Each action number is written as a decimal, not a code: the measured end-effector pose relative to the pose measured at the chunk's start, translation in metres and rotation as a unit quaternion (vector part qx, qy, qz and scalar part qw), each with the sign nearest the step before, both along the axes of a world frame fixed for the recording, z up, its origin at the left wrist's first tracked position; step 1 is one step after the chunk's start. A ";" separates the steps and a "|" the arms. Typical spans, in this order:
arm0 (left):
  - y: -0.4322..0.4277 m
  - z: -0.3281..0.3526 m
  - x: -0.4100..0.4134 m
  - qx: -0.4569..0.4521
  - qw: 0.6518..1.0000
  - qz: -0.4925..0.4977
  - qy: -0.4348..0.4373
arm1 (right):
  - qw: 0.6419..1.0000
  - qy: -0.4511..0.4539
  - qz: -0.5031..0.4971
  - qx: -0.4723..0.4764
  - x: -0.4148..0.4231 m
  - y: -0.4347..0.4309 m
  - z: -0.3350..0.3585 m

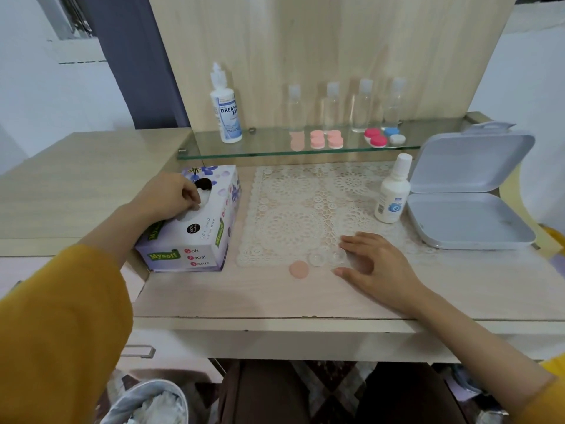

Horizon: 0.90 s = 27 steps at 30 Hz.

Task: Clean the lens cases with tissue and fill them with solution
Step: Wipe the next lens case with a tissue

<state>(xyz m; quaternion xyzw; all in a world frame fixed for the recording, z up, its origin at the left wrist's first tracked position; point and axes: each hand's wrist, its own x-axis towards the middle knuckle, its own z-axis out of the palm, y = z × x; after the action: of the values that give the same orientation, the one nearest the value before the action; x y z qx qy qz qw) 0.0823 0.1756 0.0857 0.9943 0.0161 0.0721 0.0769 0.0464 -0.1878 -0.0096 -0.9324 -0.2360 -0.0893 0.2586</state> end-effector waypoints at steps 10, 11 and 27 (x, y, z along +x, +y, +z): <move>-0.013 0.051 -0.011 -0.121 0.985 0.009 -0.125 | 1.000 0.007 0.004 0.005 -0.001 0.000 0.001; -0.016 0.056 -0.013 -0.124 0.984 0.003 -0.129 | 1.000 0.009 0.004 0.006 -0.001 0.000 0.001; -0.129 0.036 -0.055 -0.244 0.955 -0.167 -0.020 | 0.962 0.044 -0.004 0.270 -0.022 0.024 0.047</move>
<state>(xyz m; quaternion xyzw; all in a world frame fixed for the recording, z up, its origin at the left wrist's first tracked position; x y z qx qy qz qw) 0.0269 0.0469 0.1216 0.9321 -0.1349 0.0715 0.3285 0.0249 -0.1641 0.0378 -0.8322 -0.1876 -0.1098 0.5101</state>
